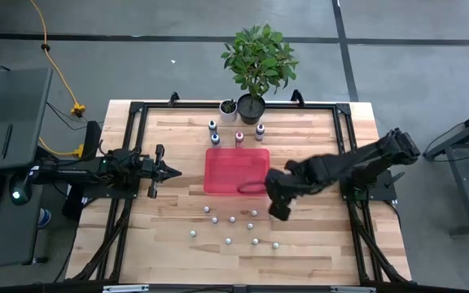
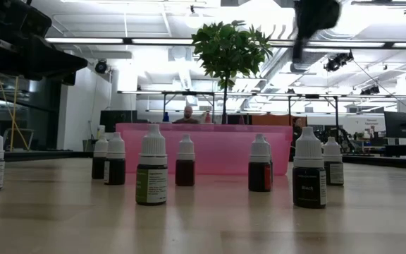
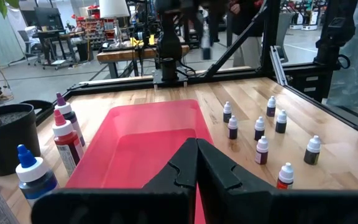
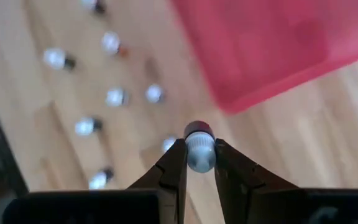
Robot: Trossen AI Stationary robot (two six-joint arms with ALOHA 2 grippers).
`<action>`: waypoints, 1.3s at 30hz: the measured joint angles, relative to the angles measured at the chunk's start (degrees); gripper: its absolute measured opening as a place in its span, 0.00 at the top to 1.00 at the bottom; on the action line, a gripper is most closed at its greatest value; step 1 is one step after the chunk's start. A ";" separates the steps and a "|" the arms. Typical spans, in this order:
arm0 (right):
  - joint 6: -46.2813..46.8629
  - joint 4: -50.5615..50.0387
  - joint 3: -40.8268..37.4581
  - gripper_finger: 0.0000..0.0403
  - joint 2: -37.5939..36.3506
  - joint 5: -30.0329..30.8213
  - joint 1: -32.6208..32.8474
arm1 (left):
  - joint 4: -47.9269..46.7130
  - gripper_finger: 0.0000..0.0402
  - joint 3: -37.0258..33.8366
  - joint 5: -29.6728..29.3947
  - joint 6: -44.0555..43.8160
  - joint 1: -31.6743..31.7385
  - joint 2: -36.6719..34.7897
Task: Pick & Place food coloring
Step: Put the small black food coloring bottle into the pink container
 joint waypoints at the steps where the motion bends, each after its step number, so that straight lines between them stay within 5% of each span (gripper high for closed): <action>1: 0.11 -1.07 1.71 0.86 0.89 0.61 -1.23 | -0.01 1.00 0.00 0.00 0.00 -0.01 0.00; 15: -0.58 -7.54 17.93 0.86 19.68 3.25 -15.26 | -0.01 1.00 0.00 0.00 0.00 0.01 0.00; 39: 11.47 10.43 0.09 0.86 22.00 2.28 -23.63 | 0.01 1.00 0.00 0.00 0.00 -0.01 -0.01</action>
